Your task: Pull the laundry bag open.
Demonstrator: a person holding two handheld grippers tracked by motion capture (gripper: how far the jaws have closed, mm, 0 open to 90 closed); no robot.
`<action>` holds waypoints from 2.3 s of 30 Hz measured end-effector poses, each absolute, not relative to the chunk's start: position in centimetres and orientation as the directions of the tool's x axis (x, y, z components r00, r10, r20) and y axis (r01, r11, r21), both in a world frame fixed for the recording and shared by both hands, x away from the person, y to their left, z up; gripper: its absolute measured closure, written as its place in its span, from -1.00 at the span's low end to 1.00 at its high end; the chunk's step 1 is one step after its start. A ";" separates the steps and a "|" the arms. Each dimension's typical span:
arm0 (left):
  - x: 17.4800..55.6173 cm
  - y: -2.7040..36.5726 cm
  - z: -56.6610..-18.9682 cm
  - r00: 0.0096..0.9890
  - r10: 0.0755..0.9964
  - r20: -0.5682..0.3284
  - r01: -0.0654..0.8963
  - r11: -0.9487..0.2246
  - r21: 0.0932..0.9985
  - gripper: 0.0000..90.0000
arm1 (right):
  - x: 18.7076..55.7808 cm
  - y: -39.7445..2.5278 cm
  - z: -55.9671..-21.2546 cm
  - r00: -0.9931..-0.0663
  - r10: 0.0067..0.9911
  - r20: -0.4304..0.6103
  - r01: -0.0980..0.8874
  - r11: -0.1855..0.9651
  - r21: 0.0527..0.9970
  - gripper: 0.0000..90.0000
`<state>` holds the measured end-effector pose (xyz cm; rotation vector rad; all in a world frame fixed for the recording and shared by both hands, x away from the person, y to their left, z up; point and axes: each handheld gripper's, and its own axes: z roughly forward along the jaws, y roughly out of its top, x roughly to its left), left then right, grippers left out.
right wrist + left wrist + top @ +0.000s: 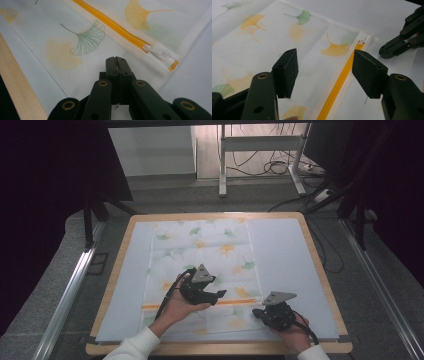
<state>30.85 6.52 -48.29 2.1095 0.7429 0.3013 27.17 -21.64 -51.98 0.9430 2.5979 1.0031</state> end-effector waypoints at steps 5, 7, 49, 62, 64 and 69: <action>31.1 5.2 -48.3 0.805 0.591 -0.052 0.396 -0.468 0.790 -0.16 | 26.7 -22.3 -51.9 -0.768 0.639 0.049 0.506 0.557 0.659 0.97; 31.3 4.5 -48.3 0.810 0.584 -0.051 0.392 -0.474 0.788 -0.16 | 26.7 -22.4 -51.9 -0.763 0.644 0.056 0.515 0.554 0.654 0.97; 33.0 -3.7 -50.2 0.878 0.476 -0.050 0.346 -0.559 0.753 0.19 | 27.0 -22.6 -52.0 -0.769 0.634 0.078 0.521 0.551 0.652 0.97; 33.5 -5.3 -51.1 0.893 0.447 -0.048 0.345 -0.612 0.712 0.25 | 27.1 -22.7 -52.0 -0.771 0.632 0.082 0.521 0.551 0.651 0.97; 33.4 -5.7 -51.3 0.884 0.460 -0.080 0.369 -0.582 0.725 0.25 | 27.1 -22.7 -52.0 -0.772 0.631 0.082 0.520 0.552 0.652 0.97; 33.5 -6.3 -51.6 0.894 0.446 -0.054 0.354 -0.625 0.695 0.29 | 27.1 -22.7 -52.0 -0.770 0.632 0.082 0.522 0.551 0.651 0.97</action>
